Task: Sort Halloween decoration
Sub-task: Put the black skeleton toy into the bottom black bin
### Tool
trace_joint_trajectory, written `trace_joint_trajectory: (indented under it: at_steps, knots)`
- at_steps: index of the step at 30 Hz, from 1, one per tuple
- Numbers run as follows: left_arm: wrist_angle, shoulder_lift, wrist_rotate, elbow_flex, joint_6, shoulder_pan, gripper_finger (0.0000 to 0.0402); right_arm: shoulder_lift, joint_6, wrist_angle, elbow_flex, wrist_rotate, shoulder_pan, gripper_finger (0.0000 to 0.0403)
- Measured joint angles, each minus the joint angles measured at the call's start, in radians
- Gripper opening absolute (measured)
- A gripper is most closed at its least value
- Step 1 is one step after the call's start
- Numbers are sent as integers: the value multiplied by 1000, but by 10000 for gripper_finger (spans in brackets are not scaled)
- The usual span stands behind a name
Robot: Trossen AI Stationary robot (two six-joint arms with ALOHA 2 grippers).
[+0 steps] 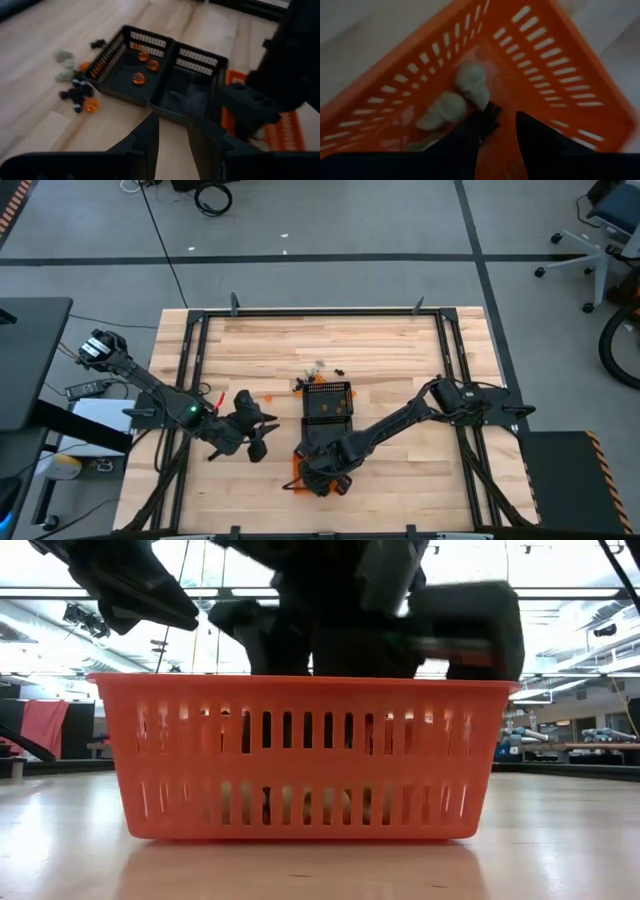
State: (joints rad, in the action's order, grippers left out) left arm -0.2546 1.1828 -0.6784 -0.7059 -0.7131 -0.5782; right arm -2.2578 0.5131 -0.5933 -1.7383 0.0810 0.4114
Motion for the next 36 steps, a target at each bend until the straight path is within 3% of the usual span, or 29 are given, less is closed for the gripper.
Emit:
trace_joint_trajectory:
  at_steps: [9, 20, 25, 32, 36]
  knots:
    - [-11, 0, 23, 0, 48, -16, 105, -31, -30, -80, -34, -24, -5, 124]
    - [-29, 0, 26, 0, 48, -16, 105, -39, -40, -127, -37, -52, -15, 73]
    - [-34, 0, 26, 0, 54, -21, 105, -45, -19, -212, -106, -17, -16, 51]
    - [-50, 0, 14, 0, 150, 5, 105, -44, 20, -340, -215, 46, -25, 49]
    - [-51, 0, 11, 0, 187, 47, 105, -43, -29, -430, -270, 29, -42, 49]
